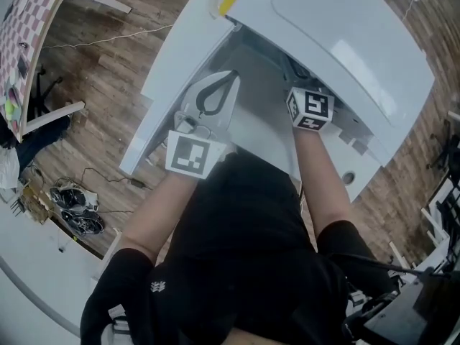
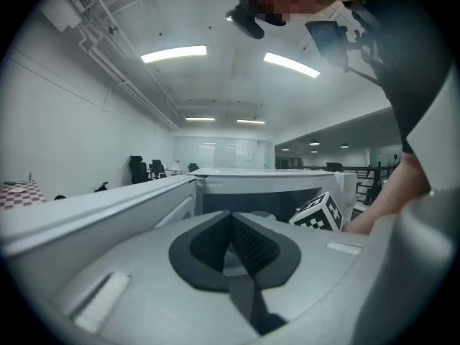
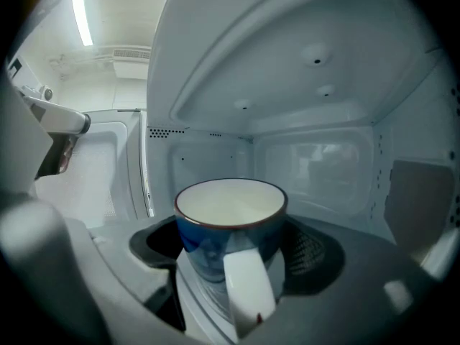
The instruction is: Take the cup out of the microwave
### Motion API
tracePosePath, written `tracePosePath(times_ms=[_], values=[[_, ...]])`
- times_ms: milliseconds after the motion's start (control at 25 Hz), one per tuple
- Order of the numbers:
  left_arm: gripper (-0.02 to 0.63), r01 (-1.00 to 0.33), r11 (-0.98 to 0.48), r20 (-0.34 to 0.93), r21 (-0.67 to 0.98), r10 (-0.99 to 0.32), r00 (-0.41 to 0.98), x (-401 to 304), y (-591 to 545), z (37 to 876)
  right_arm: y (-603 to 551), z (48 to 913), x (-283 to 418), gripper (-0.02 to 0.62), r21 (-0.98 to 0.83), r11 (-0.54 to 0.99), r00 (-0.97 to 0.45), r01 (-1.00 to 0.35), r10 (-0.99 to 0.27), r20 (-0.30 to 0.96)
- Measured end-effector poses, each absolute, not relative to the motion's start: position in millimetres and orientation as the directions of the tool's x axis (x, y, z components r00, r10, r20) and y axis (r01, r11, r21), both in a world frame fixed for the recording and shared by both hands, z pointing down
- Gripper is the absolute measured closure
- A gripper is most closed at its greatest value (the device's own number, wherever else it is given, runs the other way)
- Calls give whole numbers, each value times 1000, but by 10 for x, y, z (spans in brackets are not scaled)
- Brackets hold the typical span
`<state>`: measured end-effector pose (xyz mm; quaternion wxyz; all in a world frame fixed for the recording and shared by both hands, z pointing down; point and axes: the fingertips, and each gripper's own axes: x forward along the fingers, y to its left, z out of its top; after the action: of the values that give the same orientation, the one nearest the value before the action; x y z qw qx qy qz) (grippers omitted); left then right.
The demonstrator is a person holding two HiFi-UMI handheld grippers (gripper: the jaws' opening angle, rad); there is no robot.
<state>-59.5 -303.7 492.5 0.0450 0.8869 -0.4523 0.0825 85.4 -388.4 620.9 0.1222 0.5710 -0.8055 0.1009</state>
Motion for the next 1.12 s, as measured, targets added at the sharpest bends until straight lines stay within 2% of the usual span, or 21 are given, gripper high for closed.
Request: tracePosePath(times_ms=[1120], values=[[601, -794, -607, 156, -36, -788, 596, -657, -2778, 4632, -3573, 6014, 810, 206, 3, 347, -327, -938, -887, 326]])
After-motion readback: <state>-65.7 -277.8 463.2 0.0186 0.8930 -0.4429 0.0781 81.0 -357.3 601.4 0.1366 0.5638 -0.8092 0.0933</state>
